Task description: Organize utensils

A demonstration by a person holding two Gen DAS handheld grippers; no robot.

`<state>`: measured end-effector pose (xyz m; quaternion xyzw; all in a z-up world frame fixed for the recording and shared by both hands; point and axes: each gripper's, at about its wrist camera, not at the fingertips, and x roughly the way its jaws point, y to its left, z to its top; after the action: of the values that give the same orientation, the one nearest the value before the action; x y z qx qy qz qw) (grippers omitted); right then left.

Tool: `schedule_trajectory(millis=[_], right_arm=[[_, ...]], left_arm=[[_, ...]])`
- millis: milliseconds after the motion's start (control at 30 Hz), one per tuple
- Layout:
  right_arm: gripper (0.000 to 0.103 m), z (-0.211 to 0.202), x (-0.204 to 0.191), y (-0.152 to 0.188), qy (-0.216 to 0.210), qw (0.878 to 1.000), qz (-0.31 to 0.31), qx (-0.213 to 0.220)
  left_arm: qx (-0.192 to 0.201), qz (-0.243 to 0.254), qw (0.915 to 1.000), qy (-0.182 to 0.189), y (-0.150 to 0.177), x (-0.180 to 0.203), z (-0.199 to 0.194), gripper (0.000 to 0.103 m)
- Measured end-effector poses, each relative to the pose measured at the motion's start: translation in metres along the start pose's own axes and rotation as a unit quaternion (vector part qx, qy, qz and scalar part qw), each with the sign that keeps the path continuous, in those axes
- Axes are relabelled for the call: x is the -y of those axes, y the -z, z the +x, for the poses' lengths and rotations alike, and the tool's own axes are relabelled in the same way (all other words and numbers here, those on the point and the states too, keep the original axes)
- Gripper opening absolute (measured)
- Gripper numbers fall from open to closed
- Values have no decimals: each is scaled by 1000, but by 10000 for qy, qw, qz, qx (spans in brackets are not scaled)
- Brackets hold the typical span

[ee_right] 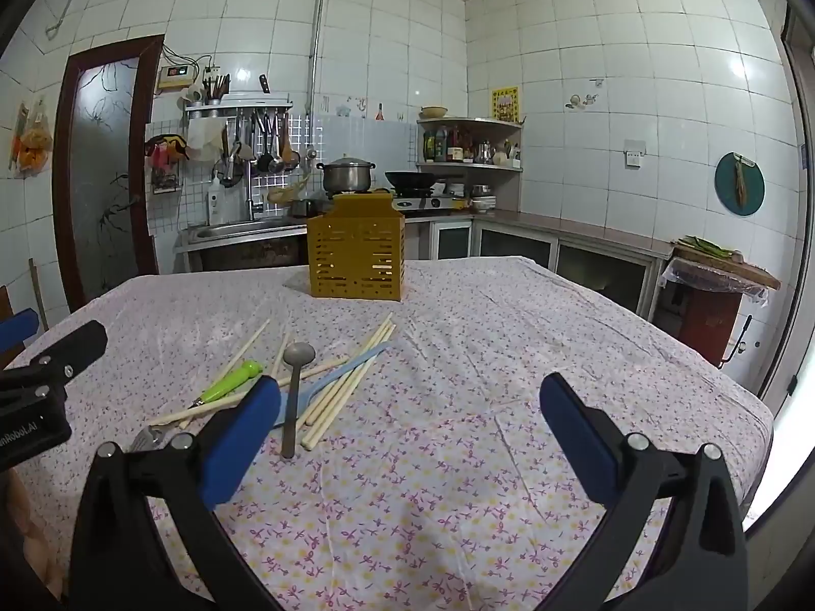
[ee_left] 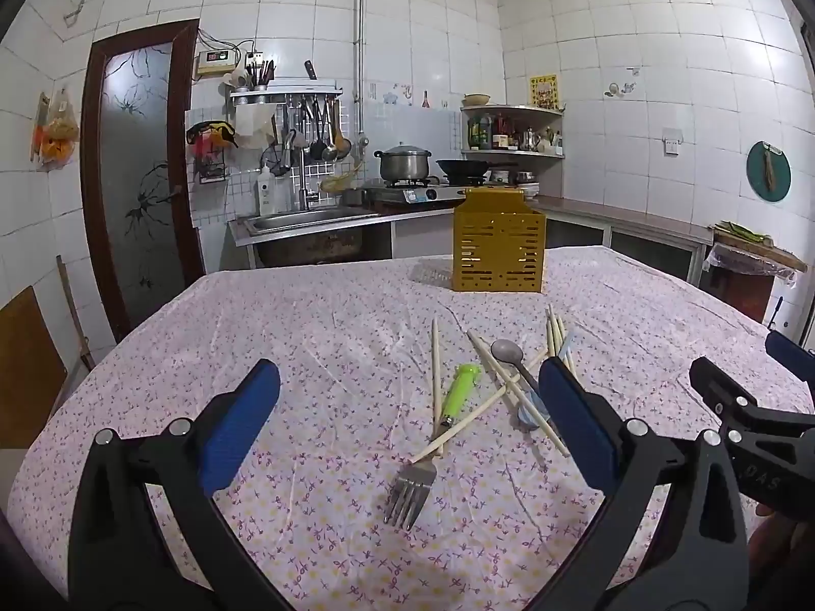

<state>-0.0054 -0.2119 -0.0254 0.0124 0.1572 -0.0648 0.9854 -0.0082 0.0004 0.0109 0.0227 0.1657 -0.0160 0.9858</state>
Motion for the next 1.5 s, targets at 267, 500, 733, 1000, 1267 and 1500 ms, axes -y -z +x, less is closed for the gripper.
schedule_trajectory(millis=[267,500,733,1000,1267,1500], right_arm=[[99,0,-1,0,9,10000,-5,5],[99,-3,1,2,23,10000,7,23],[99,-4,2,2,32,10000,13,37],[99,-3,4,4,39,10000,31,6],[99,-2,4,5,39,10000,42,25],[99,-2,5,5,23,10000,48,24]], left_arm=[[15,7,10000,32,2,2,1,98],[-7,51,10000,23,0,2,5,98],[51,64,10000,27,-1,2,5,98],[50,60,10000,22,2,1,5,98],[72,69,9999,31,2,0,6,98],[59,75,9999,35,3,2,5,98]])
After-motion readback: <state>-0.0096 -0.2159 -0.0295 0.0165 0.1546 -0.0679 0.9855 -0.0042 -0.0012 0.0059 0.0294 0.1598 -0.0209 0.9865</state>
